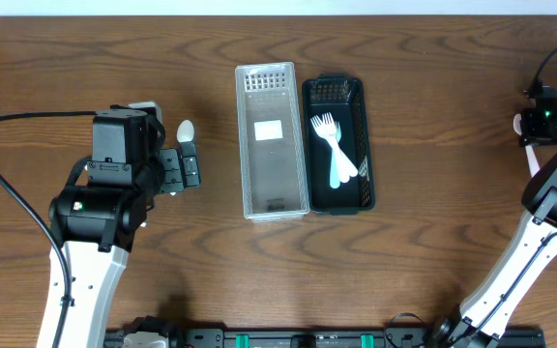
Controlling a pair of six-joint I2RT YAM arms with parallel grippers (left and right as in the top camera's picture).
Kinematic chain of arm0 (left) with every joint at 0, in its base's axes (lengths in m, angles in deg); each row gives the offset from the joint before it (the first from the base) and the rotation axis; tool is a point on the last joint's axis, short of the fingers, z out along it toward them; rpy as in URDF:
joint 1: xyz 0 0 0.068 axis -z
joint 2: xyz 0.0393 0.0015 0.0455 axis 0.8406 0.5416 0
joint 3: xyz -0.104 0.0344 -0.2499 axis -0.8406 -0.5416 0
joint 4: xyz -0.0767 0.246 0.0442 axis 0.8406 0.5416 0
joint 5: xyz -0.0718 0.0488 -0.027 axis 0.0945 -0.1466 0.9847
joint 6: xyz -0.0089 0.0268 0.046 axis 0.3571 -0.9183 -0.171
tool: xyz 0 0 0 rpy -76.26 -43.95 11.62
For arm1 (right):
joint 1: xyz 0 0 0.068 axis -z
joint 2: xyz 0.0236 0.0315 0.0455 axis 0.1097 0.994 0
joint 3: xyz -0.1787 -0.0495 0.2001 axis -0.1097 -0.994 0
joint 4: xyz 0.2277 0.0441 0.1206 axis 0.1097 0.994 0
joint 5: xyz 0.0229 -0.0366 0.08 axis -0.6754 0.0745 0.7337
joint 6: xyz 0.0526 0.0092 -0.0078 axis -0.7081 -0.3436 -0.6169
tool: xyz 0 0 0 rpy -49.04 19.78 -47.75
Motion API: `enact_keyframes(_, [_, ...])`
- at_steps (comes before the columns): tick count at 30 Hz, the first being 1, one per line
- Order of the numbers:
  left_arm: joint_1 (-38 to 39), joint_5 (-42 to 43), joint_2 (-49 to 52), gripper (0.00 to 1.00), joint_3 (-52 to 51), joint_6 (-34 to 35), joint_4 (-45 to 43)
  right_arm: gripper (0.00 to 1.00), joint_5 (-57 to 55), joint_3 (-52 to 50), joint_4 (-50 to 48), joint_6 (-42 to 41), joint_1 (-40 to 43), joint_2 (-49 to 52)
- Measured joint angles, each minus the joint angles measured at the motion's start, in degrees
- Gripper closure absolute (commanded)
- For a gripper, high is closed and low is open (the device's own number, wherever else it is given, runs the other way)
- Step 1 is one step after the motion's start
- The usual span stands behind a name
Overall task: Pack container
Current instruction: 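Move the right gripper to the white spoon at the right edge, then grasp the white spoon with the right gripper, then place the spoon into the black basket and withdraw the right gripper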
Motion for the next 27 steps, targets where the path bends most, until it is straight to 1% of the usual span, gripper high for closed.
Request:
enact_keyframes(3, [0.0, 0.0, 0.0, 0.02, 0.0, 0.0, 0.0, 0.85, -0.02, 0.0, 0.02, -0.37, 0.0, 0.0])
enact_keyframes(9, [0.0, 0.0, 0.0, 0.02, 0.0, 0.0, -0.02, 0.98, 0.15, 0.07, 0.09, -1.49, 0.0, 0.0])
enact_keyframes(17, [0.0, 0.0, 0.0, 0.02, 0.0, 0.0, -0.02, 0.99, 0.13, 0.09, 1.81, -2.93, -0.68, -0.15])
enact_keyframes(21, [0.0, 0.0, 0.0, 0.02, 0.0, 0.0, -0.02, 0.99, 0.31, -0.52, 2.82, -5.53, -3.19, -1.49])
enact_keyframes(24, [0.0, 0.0, 0.0, 0.02, 0.0, 0.0, 0.0, 0.99, 0.5, -1.22, 3.45, -8.74, -7.1, -5.53])
enact_keyframes(27, [0.0, -0.02, 0.0, 0.02, 0.0, 0.0, -0.04, 0.99, 0.68, -1.44, 3.74, -12.63, -13.51, -13.35])
